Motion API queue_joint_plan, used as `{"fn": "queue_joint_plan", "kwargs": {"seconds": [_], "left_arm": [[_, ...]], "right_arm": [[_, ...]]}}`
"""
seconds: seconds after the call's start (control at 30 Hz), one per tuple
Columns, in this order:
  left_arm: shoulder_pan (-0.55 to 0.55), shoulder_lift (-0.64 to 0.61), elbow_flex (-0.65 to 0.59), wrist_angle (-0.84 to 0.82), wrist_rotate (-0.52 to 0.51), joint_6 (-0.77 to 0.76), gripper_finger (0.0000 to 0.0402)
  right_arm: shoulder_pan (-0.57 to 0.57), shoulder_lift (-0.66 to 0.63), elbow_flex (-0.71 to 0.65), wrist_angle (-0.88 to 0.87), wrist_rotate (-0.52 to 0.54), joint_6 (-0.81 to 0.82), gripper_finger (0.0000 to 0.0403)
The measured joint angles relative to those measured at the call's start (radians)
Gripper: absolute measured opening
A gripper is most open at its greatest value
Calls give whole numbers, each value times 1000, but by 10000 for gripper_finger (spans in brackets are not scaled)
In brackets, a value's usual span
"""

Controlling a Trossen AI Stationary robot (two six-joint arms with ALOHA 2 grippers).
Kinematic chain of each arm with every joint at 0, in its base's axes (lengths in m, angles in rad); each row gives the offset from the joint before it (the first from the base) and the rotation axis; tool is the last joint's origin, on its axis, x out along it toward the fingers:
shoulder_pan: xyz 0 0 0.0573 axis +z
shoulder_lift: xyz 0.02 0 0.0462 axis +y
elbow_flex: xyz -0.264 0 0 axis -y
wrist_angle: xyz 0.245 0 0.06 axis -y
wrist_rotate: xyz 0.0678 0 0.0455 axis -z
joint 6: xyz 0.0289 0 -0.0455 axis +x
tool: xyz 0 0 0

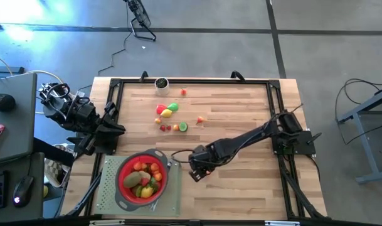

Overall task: Pick & Place Fruit
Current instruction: Put the pear into the red strainer bowl on the shelf

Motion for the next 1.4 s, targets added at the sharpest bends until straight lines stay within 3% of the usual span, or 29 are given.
{"fn": "queue_joint_plan", "kwargs": {"seconds": [0.37,0.77,1.4], "left_arm": [[0,0,0,-17,0,0,30],[0,0,0,-36,0,0,30],[0,0,0,-60,0,0,30]], "right_arm": [[21,19,0,-124,113,198,193],[45,56,0,-102,134,285,266],[50,134,2,-31,127,336,232]]}}
